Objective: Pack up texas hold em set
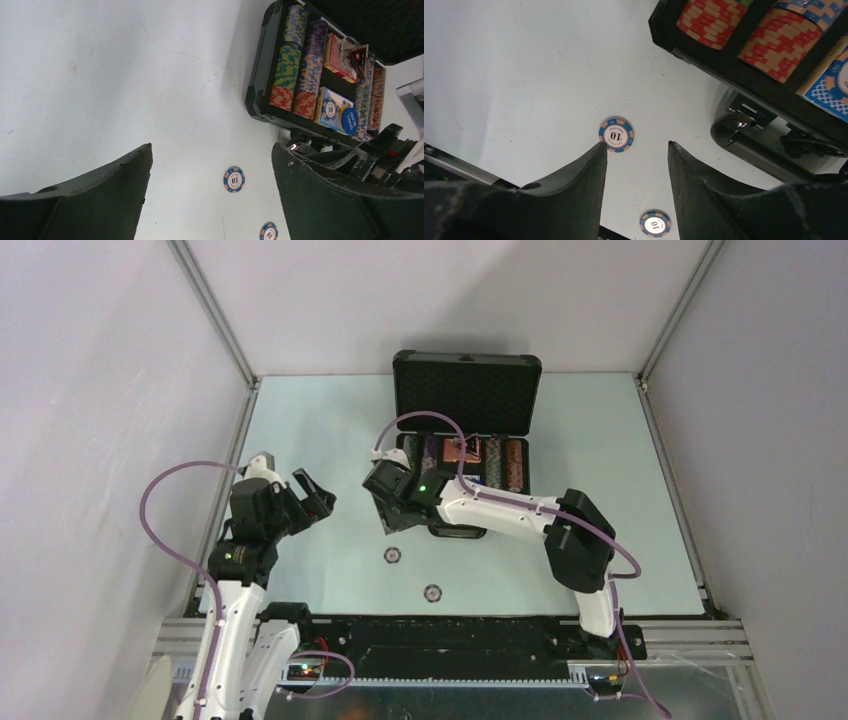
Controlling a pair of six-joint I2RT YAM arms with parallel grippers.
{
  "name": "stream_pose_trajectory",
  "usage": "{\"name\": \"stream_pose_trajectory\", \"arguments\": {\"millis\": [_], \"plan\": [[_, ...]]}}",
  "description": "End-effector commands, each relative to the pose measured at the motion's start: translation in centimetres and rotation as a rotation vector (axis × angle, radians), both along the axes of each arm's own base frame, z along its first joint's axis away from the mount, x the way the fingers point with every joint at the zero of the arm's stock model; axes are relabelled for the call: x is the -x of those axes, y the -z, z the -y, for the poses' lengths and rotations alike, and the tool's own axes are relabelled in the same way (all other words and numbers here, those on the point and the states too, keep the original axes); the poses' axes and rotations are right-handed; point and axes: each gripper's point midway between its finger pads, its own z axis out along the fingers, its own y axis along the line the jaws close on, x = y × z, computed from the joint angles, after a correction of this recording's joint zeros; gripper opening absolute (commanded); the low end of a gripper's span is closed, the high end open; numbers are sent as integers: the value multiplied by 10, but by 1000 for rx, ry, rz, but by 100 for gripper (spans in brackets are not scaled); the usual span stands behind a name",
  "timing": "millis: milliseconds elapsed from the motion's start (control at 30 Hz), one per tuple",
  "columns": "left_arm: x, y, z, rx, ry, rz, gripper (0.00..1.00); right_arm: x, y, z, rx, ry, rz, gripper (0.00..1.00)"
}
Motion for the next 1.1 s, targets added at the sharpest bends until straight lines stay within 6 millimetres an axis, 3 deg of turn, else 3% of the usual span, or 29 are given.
{"name": "stream_pose_trajectory", "arguments": {"millis": [0, 133, 300, 533, 1067], "plan": [[-5, -11, -2, -17, 12, 43, 93, 5, -4, 3, -13, -17, -9, 54], [-5, -12, -3, -20, 4, 50, 93, 22, 23, -12, 20, -42, -52, 56], [-5, -12, -3, -21, 3, 51, 93, 35, 42, -25, 21, -58, -93, 64], [-5, -12, -3, -20, 5, 51, 93, 40, 69, -27, 74, -67, -114, 66], [-5, -11, -3, -19, 6, 48, 93, 34, 90, -24, 185, -85, -93, 58]]}}
